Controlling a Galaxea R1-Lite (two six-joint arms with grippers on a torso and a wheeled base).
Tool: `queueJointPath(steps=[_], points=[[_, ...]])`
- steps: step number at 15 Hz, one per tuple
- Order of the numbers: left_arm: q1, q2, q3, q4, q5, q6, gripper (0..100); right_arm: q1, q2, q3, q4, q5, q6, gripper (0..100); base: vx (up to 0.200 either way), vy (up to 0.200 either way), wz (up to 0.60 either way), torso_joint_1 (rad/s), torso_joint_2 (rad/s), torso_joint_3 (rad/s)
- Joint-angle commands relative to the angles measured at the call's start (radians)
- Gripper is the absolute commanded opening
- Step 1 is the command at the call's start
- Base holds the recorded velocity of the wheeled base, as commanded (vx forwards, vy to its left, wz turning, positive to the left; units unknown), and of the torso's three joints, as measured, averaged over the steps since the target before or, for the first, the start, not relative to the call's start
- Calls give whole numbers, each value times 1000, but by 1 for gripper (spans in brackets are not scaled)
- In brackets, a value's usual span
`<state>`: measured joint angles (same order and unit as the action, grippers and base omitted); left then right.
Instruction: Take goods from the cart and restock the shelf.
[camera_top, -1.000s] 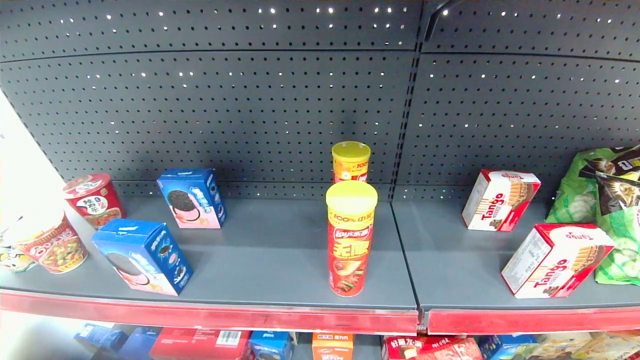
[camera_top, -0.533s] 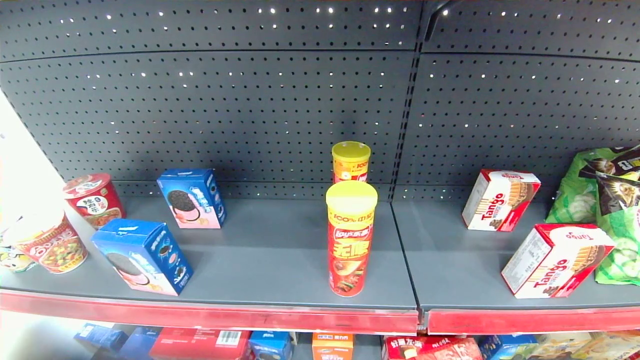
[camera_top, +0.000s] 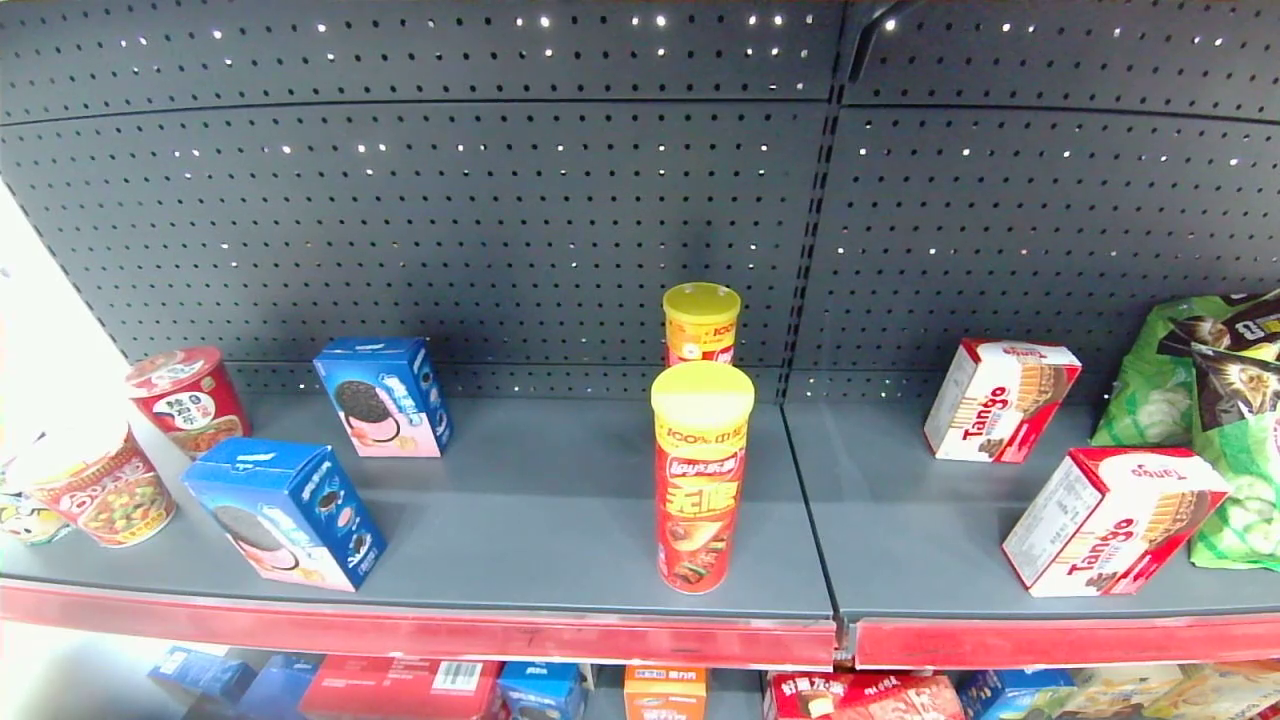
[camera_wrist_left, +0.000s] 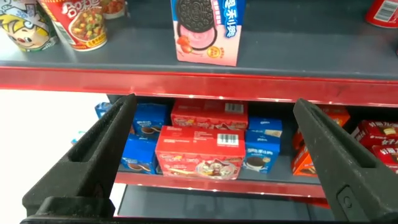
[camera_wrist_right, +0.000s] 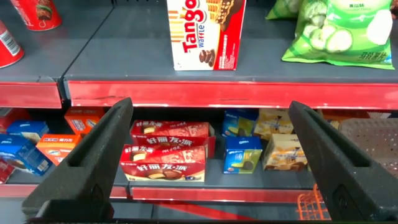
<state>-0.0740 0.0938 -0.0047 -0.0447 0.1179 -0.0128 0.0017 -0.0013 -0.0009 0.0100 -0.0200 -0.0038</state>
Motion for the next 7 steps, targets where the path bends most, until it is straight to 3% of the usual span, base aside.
queueJointPath(steps=[1, 7], points=[[0, 3, 0, 0, 0, -1, 100, 0, 1, -1, -1, 2, -1, 100, 0, 0, 0, 0, 0, 0], [0, 3, 0, 0, -1, -1, 100, 0, 1, -1, -1, 6, -2, 100, 0, 0, 0, 0, 0, 0]])
